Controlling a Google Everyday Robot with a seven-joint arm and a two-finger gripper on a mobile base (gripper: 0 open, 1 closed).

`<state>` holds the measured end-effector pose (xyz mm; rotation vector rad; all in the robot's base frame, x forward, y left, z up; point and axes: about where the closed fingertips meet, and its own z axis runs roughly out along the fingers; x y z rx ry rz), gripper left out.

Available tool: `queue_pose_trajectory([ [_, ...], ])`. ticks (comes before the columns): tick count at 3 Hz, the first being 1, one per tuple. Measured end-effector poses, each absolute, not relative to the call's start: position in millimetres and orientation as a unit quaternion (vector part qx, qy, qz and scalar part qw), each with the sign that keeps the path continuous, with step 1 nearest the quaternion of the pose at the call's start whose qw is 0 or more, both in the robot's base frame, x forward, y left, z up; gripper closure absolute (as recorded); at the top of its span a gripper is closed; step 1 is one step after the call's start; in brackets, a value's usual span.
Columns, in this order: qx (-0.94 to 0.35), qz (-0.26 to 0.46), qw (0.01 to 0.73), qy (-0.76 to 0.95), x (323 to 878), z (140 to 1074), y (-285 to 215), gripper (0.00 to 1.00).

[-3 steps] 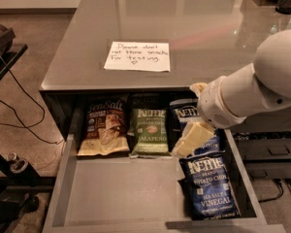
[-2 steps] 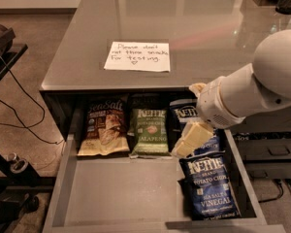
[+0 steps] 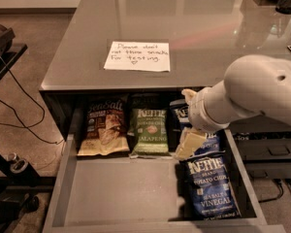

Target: Pick green jalapeno chip bag from top drawer and place on counter

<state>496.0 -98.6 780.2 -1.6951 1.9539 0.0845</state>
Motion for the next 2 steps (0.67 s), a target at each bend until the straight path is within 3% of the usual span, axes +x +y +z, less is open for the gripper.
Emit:
queue_pose_trajectory([
  [2, -0.681, 0.004, 0.278, 0.678, 543, 719, -80, 0.00],
])
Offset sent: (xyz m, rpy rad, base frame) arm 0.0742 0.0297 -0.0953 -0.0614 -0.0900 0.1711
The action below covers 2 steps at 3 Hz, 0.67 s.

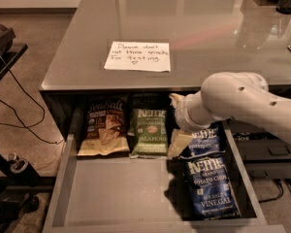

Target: Pick green jalapeno chip bag from top drawer and place on counter

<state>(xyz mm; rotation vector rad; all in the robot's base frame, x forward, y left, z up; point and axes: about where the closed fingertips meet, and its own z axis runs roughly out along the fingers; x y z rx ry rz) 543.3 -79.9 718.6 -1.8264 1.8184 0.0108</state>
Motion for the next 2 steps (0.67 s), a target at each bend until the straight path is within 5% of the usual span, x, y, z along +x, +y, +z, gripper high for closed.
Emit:
queue_pose_trajectory([
  [2, -0.686, 0.054, 0.286, 0.667, 563, 676, -51, 0.00],
])
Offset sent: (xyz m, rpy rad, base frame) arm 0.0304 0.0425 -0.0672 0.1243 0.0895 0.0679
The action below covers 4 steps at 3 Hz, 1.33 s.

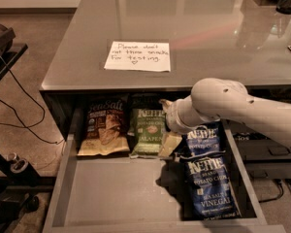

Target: Pick green jalapeno chip bag from top drawer and place on counter

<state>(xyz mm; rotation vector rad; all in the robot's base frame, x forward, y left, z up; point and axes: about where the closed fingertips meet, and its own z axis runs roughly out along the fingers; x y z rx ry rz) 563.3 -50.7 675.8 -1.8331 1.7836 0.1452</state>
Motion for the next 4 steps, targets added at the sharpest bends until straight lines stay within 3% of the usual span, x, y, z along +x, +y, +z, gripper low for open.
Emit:
queue_pose_trajectory([
  [3, -0.694, 0.090, 0.304, 0.646, 598, 632, -47, 0.00],
  [4, -0.695, 0.091, 0.291, 0.651, 604, 615, -52, 0.16],
])
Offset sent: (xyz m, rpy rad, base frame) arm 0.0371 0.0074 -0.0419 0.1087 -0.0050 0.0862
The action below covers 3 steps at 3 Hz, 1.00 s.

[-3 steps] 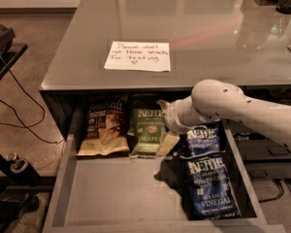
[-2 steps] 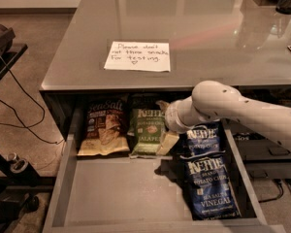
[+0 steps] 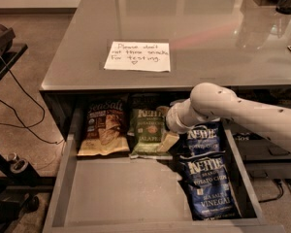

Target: Pick green jalapeno chip bag from top drawer and place on counter

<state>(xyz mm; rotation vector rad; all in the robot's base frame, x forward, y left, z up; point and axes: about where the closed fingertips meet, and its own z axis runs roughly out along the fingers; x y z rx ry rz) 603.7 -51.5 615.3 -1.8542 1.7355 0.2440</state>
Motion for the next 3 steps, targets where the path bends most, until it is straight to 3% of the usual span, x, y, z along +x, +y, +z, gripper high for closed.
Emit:
queue_pose_trajectory([
  [3, -0.699, 0.119, 0.274, 0.649, 576, 621, -28, 0.83],
])
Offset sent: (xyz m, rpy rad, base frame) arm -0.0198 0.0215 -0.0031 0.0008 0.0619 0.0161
